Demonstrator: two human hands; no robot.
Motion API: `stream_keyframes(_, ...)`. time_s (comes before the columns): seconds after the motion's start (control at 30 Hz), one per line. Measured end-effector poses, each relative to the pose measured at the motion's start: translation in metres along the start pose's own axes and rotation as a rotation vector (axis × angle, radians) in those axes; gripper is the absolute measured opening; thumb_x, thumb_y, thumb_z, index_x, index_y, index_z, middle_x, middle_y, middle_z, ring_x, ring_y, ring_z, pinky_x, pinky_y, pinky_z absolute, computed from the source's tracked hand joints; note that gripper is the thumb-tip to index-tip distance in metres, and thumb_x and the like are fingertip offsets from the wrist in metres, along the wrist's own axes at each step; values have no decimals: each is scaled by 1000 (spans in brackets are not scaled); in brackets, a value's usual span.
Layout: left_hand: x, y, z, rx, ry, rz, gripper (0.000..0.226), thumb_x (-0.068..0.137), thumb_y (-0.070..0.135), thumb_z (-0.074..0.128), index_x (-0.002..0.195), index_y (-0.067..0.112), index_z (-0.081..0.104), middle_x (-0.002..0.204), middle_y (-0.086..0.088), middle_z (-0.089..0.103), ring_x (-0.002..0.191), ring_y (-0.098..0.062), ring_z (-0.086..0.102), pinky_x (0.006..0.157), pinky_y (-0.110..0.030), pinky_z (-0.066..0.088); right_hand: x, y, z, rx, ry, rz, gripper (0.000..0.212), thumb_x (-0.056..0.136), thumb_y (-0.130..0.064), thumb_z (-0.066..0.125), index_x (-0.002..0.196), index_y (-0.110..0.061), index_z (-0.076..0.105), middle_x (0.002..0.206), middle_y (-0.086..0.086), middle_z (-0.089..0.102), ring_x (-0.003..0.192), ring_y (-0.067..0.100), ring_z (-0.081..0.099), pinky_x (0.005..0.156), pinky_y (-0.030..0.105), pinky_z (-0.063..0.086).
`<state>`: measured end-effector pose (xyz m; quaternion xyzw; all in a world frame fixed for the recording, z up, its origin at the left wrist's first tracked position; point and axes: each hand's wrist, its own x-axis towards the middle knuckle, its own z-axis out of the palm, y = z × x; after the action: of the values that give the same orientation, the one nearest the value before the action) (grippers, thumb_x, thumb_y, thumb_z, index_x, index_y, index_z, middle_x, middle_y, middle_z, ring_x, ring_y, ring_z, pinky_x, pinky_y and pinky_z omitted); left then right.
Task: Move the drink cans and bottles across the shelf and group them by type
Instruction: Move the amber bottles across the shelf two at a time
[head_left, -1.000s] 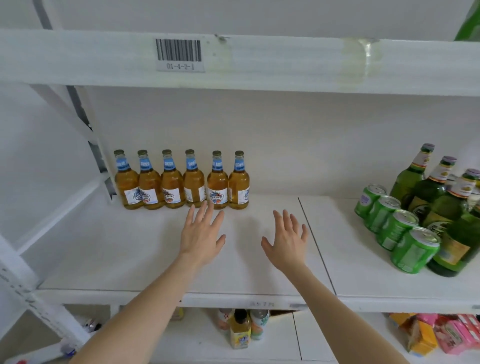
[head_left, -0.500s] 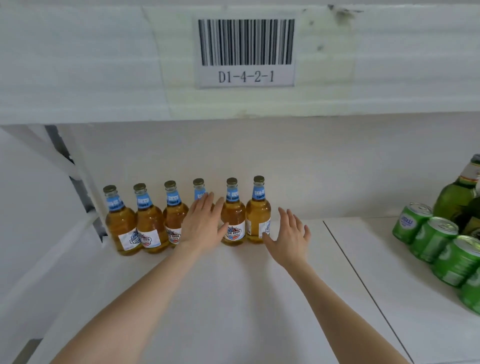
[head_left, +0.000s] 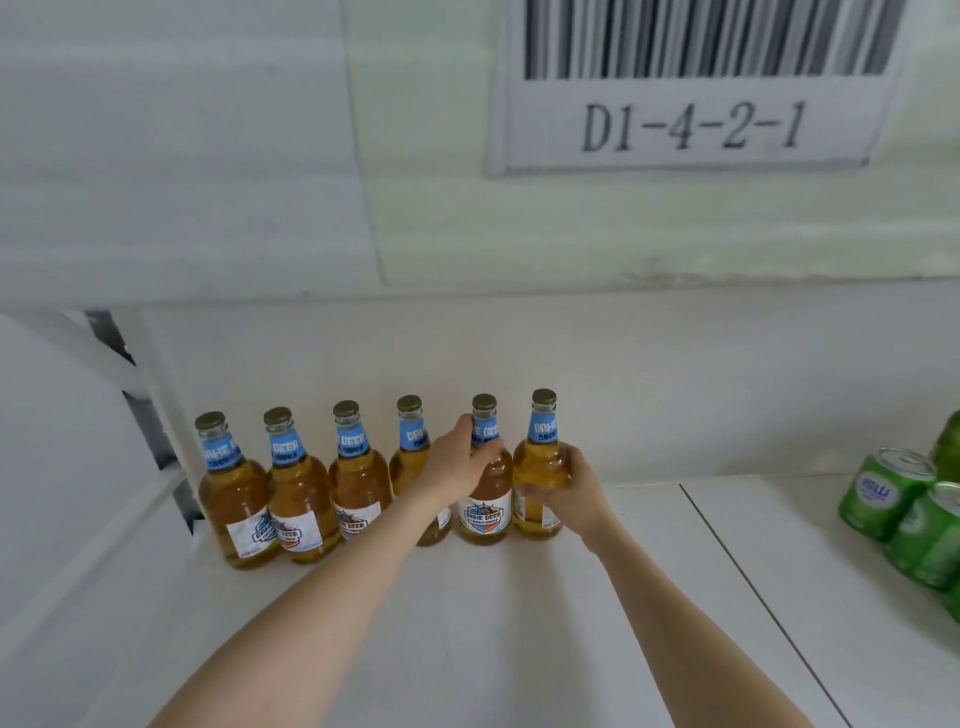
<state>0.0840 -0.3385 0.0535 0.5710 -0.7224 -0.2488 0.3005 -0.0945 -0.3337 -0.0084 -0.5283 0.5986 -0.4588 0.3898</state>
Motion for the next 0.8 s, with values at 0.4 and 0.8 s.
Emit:
stream_keyframes(0.4,-27,-4,12,-97,41,68,35,99,42,46,121,15,48,102,6,62,95,-9,61,73,-14,42,-44,5,-11,211,26,71,57,63,-18,89,108,-35,59,103,-8,68,95,10,65,70,24,51)
stream_keyframes(0.8,-81,-8,2,-309,91,-85,31,99,46,44,125,30,46,100,25,54,94,8,53,85,-20,35,-109,2,-24,466,16,333,46,71,-16,83,109,-31,61,102,0,72,90,21,70,62,34,55)
